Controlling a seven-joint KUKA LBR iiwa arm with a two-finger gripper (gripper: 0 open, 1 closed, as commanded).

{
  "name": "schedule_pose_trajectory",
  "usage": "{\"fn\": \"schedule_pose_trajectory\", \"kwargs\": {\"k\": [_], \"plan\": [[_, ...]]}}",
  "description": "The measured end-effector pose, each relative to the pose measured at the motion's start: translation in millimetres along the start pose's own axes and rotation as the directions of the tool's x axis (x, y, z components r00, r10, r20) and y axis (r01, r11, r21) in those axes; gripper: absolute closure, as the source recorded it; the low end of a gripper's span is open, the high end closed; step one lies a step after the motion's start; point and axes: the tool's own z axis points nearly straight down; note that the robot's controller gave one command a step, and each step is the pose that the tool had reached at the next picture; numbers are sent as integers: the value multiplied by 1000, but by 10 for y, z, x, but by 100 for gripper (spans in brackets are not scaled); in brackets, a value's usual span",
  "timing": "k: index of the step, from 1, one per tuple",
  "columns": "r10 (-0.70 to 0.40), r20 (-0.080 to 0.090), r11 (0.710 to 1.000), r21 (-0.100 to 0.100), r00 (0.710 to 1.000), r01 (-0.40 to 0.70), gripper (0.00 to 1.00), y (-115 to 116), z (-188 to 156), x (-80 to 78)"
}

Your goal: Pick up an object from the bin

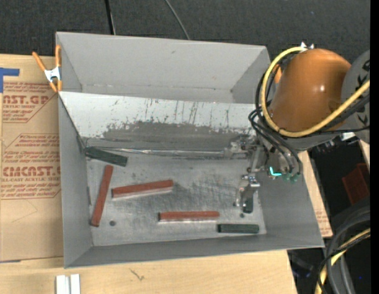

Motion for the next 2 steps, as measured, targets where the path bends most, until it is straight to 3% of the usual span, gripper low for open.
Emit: {"fn": "schedule_pose_trajectory", "kwargs": {"k": [1, 2], "plan": [[0, 8, 1000, 0, 1000, 0, 0, 0, -42, -15], [-101, 11, 995, 1, 995, 101, 0, 429, 609, 36]]}}
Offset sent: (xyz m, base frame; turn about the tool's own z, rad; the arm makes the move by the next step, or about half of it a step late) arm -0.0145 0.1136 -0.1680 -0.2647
